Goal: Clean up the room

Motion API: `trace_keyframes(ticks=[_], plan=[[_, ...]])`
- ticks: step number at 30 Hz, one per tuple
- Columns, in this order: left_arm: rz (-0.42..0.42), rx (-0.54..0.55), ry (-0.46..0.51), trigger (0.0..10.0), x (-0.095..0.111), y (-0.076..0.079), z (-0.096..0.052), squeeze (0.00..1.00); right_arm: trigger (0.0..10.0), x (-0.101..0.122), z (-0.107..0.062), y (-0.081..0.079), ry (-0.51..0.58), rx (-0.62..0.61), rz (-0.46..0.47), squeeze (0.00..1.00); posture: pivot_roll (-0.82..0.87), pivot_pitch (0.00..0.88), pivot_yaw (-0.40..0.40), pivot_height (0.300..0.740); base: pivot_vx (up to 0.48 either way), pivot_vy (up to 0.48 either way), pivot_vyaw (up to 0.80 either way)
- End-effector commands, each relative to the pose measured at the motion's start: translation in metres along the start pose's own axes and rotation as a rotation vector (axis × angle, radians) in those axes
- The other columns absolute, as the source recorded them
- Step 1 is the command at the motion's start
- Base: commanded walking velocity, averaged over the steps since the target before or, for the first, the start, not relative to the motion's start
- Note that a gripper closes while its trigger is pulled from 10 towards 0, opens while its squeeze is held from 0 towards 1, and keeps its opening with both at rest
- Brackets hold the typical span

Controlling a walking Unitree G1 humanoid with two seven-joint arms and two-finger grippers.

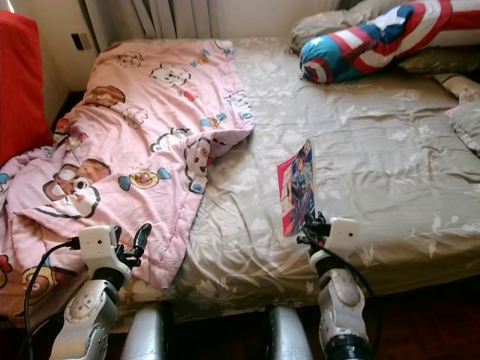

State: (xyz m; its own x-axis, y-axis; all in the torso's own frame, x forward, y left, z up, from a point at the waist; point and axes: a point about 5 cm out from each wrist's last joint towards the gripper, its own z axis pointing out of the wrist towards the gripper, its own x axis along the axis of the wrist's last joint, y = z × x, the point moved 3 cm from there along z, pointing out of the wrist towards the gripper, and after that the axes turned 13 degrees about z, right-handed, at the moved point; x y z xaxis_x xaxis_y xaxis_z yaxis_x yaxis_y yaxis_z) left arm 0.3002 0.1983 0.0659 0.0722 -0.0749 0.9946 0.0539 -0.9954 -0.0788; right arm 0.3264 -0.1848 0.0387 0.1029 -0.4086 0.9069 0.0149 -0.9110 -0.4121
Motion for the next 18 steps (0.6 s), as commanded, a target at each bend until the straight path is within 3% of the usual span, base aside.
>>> trace_keyframes(ticks=[1, 18], plan=[[-0.007, 0.012, -0.011, 10.0, -0.005, -0.005, 0.000, 0.00, 10.0, 0.015, 0.003, -0.003, 0.056, 0.008, -0.019, 0.00, 0.02, 0.031, -0.047, 0.636, 0.000, 0.000, 0.00], [0.011, 0.004, -0.024, 10.0, -0.015, -0.010, 0.003, 0.00, 10.0, 0.006, -0.002, -0.002, 0.037, -0.018, -0.003, 0.00, 0.02, 0.000, -0.033, 0.740, 0.000, 0.000, 0.00]])
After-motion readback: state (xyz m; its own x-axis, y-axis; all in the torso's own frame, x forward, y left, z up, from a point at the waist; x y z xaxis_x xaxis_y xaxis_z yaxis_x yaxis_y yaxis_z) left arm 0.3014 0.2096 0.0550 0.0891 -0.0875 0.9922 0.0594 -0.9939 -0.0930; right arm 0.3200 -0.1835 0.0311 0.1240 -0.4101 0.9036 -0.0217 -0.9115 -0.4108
